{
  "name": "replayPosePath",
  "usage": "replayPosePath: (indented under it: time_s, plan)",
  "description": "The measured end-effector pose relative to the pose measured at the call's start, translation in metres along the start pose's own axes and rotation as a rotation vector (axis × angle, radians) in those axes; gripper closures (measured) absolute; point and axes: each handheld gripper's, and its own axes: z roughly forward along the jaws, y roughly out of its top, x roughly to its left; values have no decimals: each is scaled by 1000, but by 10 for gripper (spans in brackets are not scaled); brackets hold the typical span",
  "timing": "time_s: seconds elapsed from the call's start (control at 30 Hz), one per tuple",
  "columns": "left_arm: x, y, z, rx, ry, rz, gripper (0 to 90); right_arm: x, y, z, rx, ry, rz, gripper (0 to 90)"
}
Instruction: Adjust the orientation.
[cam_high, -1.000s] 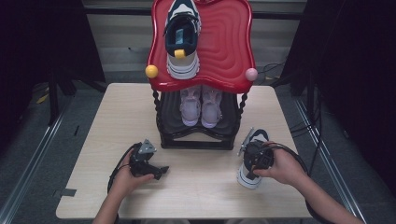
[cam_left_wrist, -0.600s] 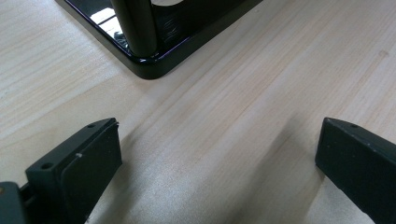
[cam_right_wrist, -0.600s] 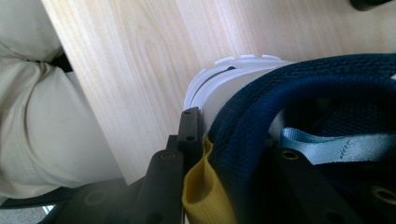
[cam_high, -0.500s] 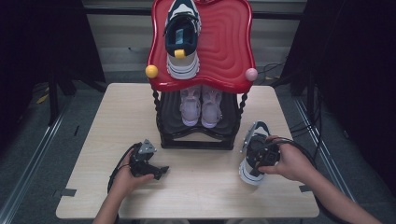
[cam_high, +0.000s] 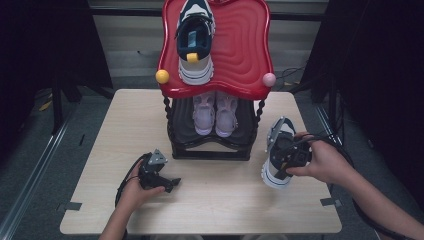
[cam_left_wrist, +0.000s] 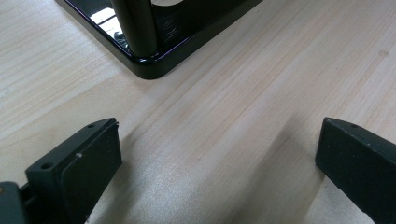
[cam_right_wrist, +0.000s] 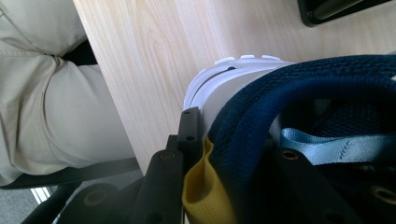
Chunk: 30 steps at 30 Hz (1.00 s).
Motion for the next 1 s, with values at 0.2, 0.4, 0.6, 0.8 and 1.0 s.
replayPosePath:
  time_s: [0.2,0.4,0.6,0.8,1.0]
  plan:
    - [0,0,0,0,0,0,0,0,2,-17,-4,-13,-13,736]
    - [0,0,0,0,0,0,0,-1,5,-33,4,-29,-32,736]
    - [0,0,0,0,0,0,0,-1,11,-53,12,-50,-49,736]
    - [0,0,0,-1,0,0,0,0,15,-75,13,-63,-64,735]
    - [0,0,0,3,-3,0,0,1,19,-103,10,-100,-68,735]
